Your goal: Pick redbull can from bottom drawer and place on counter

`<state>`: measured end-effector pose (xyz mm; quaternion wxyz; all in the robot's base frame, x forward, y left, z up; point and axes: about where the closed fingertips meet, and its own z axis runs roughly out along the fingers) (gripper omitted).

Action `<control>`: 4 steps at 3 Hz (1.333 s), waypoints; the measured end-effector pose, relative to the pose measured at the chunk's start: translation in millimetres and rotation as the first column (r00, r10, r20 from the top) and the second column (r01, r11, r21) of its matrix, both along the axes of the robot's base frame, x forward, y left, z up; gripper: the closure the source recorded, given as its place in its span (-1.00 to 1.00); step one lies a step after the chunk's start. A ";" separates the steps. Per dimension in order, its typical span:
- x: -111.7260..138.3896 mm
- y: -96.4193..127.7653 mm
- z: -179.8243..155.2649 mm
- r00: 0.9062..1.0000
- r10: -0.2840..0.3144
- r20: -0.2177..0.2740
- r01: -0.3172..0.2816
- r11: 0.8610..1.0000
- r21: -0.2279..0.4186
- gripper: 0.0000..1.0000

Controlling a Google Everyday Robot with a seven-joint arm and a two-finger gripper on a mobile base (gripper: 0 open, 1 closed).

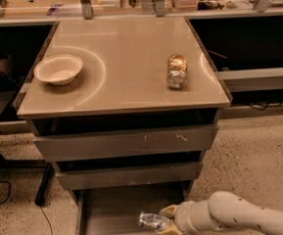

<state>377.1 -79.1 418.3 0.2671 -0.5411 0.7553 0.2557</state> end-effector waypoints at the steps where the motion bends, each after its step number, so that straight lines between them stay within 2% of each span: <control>1: -14.2 7.4 45.5 0.998 0.026 0.049 -0.026 1.000 -0.003 1.00; 3: -11.8 8.5 65.7 0.998 0.036 0.059 -0.035 0.999 -0.012 1.00; 4: -18.3 11.0 105.0 0.996 0.054 0.068 -0.052 0.998 -0.024 1.00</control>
Offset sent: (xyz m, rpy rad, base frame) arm -0.0128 0.0065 0.0407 -0.0024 -0.0437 0.0230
